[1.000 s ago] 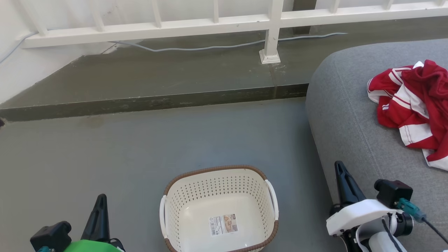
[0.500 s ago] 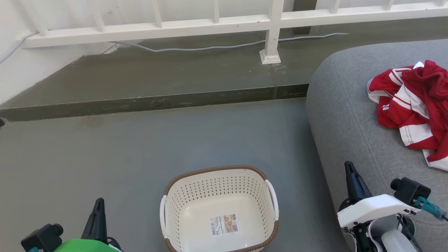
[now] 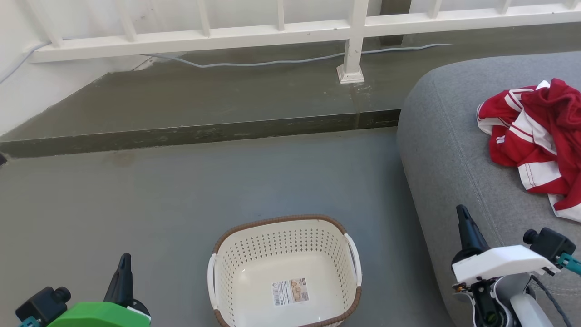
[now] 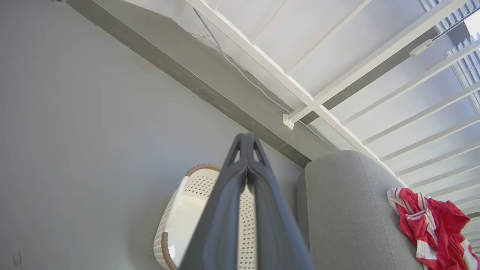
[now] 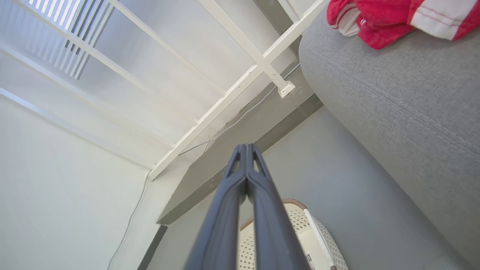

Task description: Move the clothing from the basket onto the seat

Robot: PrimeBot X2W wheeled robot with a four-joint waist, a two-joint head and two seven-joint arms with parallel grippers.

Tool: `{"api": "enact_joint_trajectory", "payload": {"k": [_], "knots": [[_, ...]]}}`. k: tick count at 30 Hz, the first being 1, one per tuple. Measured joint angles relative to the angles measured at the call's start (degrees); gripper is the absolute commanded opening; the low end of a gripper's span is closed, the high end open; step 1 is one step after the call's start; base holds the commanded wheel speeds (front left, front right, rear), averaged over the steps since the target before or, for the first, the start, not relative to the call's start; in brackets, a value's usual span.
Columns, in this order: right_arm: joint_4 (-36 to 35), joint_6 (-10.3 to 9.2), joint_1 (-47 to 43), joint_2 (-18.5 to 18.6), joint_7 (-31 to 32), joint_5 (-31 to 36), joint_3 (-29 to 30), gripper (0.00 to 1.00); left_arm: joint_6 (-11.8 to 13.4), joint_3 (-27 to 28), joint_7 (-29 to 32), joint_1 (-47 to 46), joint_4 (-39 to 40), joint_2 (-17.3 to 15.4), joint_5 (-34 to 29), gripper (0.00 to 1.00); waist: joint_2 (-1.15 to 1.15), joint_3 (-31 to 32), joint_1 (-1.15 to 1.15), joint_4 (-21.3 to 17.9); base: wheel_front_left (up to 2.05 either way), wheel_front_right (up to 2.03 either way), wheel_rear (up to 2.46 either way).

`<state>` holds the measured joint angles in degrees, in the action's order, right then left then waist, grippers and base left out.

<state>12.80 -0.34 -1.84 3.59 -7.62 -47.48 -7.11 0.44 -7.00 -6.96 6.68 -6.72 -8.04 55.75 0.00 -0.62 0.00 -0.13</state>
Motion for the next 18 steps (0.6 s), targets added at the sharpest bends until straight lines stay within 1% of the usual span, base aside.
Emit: {"api": "enact_joint_trajectory", "payload": {"k": [12, 18], "knots": [[0.30, 1.53, 0.51, 0.21, 2.22, -9.72, 2.14, 0.00, -1.43, 1.68, 2.41, -1.72, -1.65, 0.56, 7.77, 0.00, 0.00, 0.08, 0.00, 0.03, 0.00, 0.00, 0.00], [0.56, 1.94, 1.16, 0.27, 3.27, -14.49, 3.24, 0.00, -2.02, 2.67, 3.45, -2.63, -2.21, 1.29, 11.56, 0.00, 0.00, 0.13, 0.00, 0.04, 0.00, 0.00, 0.00]]}}
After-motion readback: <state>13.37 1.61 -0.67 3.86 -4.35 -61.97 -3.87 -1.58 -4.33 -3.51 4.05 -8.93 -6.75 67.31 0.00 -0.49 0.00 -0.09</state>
